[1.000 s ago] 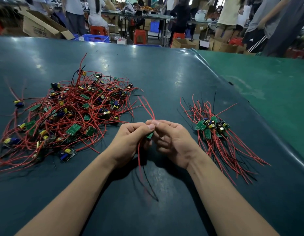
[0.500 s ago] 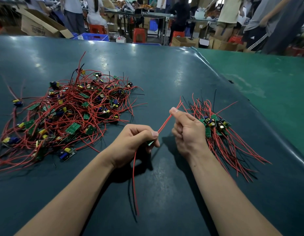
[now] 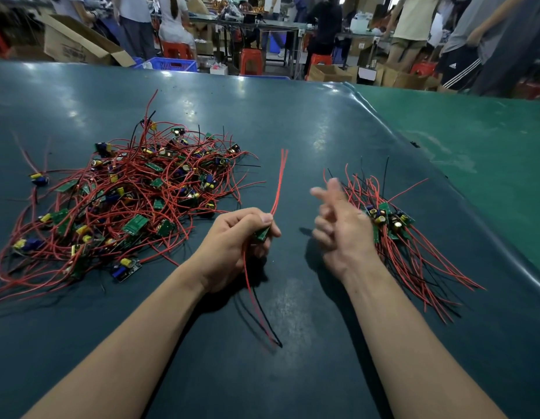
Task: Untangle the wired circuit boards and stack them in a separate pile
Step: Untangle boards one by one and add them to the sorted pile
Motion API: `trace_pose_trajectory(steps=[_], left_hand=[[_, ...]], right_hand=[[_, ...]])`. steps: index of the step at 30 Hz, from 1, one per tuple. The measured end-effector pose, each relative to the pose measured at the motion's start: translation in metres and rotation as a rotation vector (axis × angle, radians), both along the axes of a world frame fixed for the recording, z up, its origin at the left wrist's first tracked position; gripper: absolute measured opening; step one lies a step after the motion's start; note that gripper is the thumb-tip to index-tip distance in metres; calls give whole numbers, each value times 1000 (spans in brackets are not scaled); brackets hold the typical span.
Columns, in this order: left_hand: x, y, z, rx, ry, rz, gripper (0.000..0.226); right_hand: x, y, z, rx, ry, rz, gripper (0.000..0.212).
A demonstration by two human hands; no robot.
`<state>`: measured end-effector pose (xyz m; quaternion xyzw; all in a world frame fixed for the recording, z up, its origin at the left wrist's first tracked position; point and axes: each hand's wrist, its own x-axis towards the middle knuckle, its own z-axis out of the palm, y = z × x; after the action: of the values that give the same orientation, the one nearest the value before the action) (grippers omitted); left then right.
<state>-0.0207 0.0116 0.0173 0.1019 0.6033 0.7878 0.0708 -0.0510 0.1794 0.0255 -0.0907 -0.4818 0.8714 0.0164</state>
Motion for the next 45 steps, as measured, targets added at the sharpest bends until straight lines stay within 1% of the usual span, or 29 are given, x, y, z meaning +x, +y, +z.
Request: trace_pose_trajectory(steps=[1, 2, 3, 5, 10, 13, 15, 18, 22, 26, 27, 28, 29, 31, 32, 33, 34, 36, 39, 41, 43, 45], left_hand=[[-1, 1, 0, 6, -6, 18, 31], [-1, 2, 1, 5, -15, 34, 34], [0, 2, 1, 2, -20, 47, 36], [1, 3, 1, -14, -5, 50, 38], [1, 4, 3, -71, 2, -1, 35], [1, 2, 2, -111, 10, -65, 24], [2, -1, 2, -139, 27, -138, 22], [2, -5, 2, -145, 35, -222, 23], [3, -7, 0, -165, 43, -234, 24], [2, -7, -1, -99, 36, -151, 21], [1, -6, -2, -54, 25, -109, 20], [0, -4, -2, -9, 2, -56, 20], [-1, -3, -3, 26, -25, 2, 20], [-3, 1, -3, 85, -70, 115, 26], [-4, 1, -3, 102, -84, 158, 28], [-4, 2, -3, 101, -87, 191, 27], [-4, 2, -2, 93, -83, 209, 26], [-3, 3, -2, 80, -65, 209, 31], [-6, 4, -3, 134, -78, 195, 41], [-11, 5, -4, 186, -73, 240, 41], [-15, 1, -5, 155, -6, 379, 33], [-18, -5, -7, 77, 112, 577, 29]], right_hand=[[5, -4, 0, 90, -14, 146, 35], [10, -9, 0, 167, -9, 287, 38], [14, -13, 0, 215, 13, 394, 34], [16, -15, 1, 236, 43, 470, 22], [14, -15, 1, 137, 22, 347, 5], [9, -13, 1, 62, 25, 178, 18], [5, -11, 3, 15, 42, 65, 20], [1, -7, 5, -66, 60, -50, 26], [-3, -4, 4, -115, 41, -173, 27], [-6, 2, 4, -199, 11, -269, 25], [-6, 4, 5, -176, -3, -265, 22], [-5, 4, 6, -91, -11, -219, 19], [-2, 2, 5, 42, -8, -116, 18], [9, -9, 3, 302, 17, 196, 27], [14, -16, 2, 374, 37, 335, 30], [18, -21, 1, 422, 66, 420, 28], [21, -23, 0, 461, 99, 446, 23], [22, -25, 0, 507, 107, 407, 13], [23, -25, 0, 466, 83, 386, 7], [23, -25, 4, 402, 70, 344, 8], [21, -23, 9, 271, 87, 270, 12], [20, -19, 14, 137, 126, 196, 18]])
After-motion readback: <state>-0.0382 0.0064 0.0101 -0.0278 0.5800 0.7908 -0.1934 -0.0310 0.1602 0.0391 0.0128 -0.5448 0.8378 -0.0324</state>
